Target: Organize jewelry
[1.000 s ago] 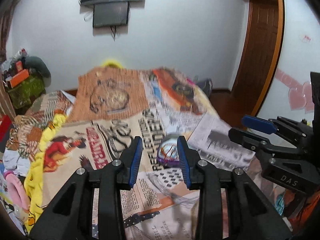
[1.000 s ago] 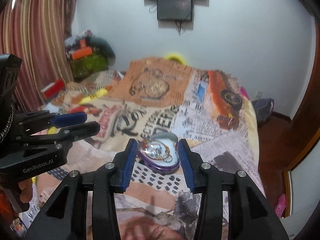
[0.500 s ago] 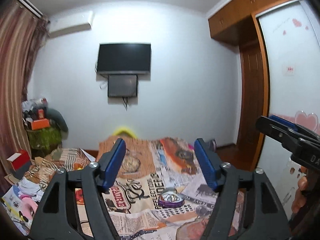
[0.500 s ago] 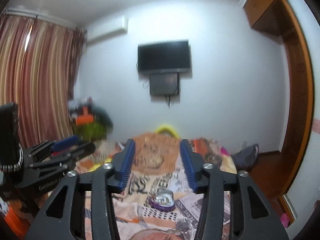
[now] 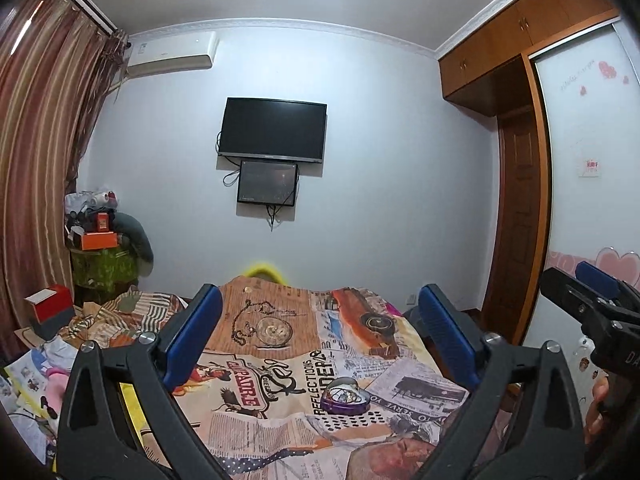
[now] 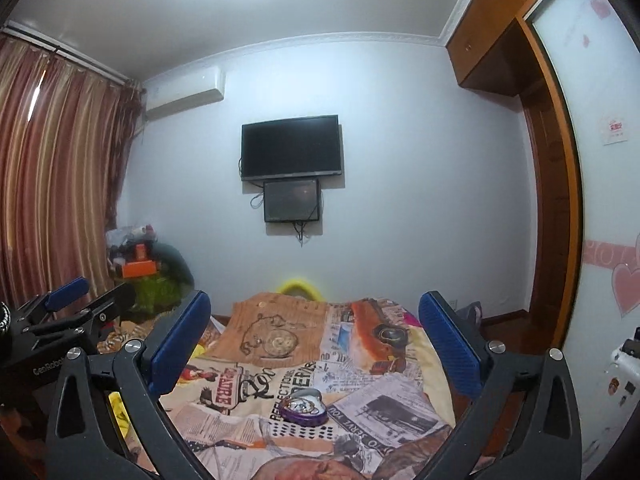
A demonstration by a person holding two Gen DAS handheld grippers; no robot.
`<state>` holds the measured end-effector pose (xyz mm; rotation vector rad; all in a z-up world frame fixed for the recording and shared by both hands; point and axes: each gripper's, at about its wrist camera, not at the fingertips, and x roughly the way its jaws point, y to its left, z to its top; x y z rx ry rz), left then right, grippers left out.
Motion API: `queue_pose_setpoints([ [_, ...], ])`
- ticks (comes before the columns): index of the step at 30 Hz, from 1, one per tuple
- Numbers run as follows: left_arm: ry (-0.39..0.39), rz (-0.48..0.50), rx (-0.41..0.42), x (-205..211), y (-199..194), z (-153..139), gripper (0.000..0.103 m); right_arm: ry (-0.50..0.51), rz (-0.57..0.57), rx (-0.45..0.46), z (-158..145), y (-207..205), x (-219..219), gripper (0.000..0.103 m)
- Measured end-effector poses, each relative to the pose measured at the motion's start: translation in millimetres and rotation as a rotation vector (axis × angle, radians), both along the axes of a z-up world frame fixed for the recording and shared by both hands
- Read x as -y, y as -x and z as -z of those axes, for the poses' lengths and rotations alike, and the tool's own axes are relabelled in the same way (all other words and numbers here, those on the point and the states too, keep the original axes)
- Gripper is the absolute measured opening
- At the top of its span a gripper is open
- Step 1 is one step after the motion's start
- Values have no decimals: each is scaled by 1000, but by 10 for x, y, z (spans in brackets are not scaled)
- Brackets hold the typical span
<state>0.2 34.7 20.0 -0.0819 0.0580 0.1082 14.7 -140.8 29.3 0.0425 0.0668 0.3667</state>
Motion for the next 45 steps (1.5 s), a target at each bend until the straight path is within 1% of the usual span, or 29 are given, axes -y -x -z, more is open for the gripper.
queue_pose_setpoints([
  [11, -29, 9, -9, 74, 15, 48, 99, 23, 1, 7, 34, 102, 26, 103],
  [25, -18, 22, -28, 57, -24, 73, 99, 28, -2, -13, 41, 90, 51, 103],
  [45, -36, 47, -41, 73, -42, 95, 99, 27, 4, -25, -9, 104, 64, 103],
])
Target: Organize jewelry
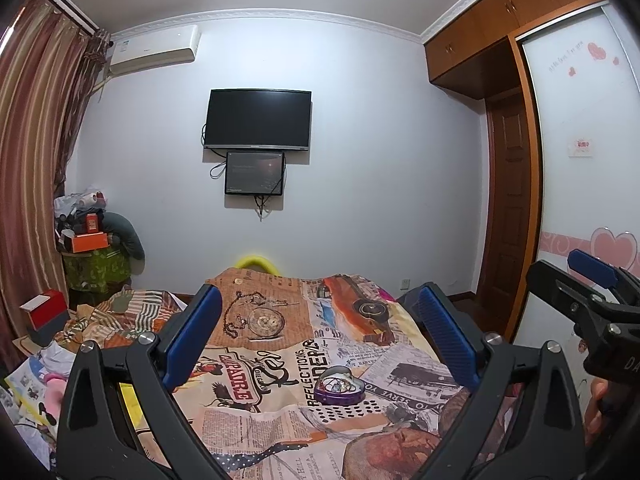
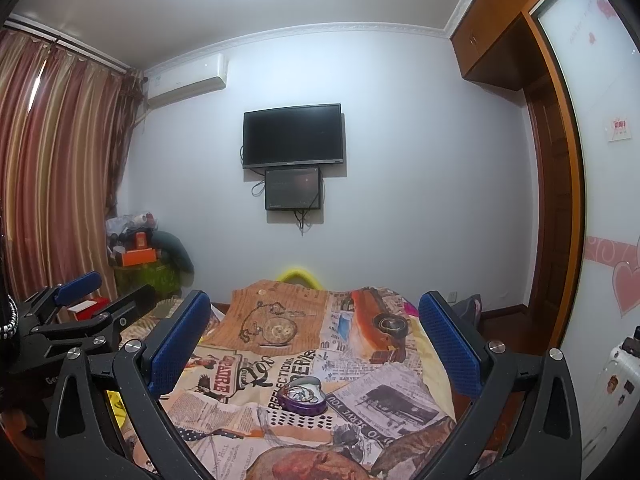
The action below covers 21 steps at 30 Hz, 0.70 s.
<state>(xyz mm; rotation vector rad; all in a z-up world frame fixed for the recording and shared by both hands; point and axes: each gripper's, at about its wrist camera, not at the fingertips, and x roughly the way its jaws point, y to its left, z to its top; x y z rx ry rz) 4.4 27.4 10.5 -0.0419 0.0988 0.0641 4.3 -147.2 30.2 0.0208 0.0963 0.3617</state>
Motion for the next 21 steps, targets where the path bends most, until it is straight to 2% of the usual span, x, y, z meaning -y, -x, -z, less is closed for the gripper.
queue_pose_setpoints([
  [21, 0, 18, -15, 23, -38, 12, 100, -2, 5, -9, 24, -6, -15, 103],
])
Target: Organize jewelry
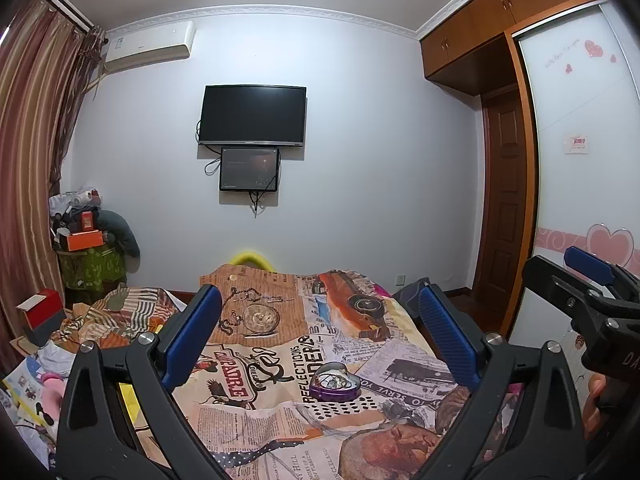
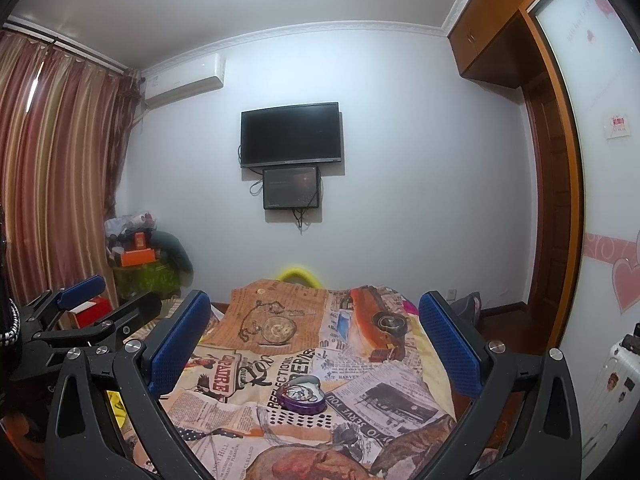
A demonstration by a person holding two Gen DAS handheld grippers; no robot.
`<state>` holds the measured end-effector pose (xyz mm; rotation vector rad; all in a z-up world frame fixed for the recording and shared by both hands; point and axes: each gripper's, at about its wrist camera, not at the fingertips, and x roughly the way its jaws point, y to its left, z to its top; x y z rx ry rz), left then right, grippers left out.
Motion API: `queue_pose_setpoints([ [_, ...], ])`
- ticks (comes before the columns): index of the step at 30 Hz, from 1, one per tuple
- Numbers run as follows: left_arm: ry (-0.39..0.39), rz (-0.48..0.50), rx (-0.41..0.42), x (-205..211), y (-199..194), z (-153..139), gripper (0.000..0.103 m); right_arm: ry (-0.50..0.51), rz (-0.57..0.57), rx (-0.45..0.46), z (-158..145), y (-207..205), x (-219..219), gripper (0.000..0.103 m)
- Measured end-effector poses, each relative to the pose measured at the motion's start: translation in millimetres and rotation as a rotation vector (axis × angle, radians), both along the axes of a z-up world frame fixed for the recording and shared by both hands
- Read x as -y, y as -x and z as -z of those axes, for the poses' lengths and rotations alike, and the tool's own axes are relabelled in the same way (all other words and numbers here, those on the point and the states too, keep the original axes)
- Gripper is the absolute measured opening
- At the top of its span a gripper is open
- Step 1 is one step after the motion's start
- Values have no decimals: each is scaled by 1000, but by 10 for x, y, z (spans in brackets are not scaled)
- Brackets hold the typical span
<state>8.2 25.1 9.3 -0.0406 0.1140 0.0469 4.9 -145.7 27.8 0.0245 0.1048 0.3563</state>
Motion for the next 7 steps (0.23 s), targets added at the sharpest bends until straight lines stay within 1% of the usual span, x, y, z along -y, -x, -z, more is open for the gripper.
queue_pose_setpoints([
  [7, 0, 1, -7, -3, -61, 25, 101, -7, 4, -15, 32, -47, 3, 103],
])
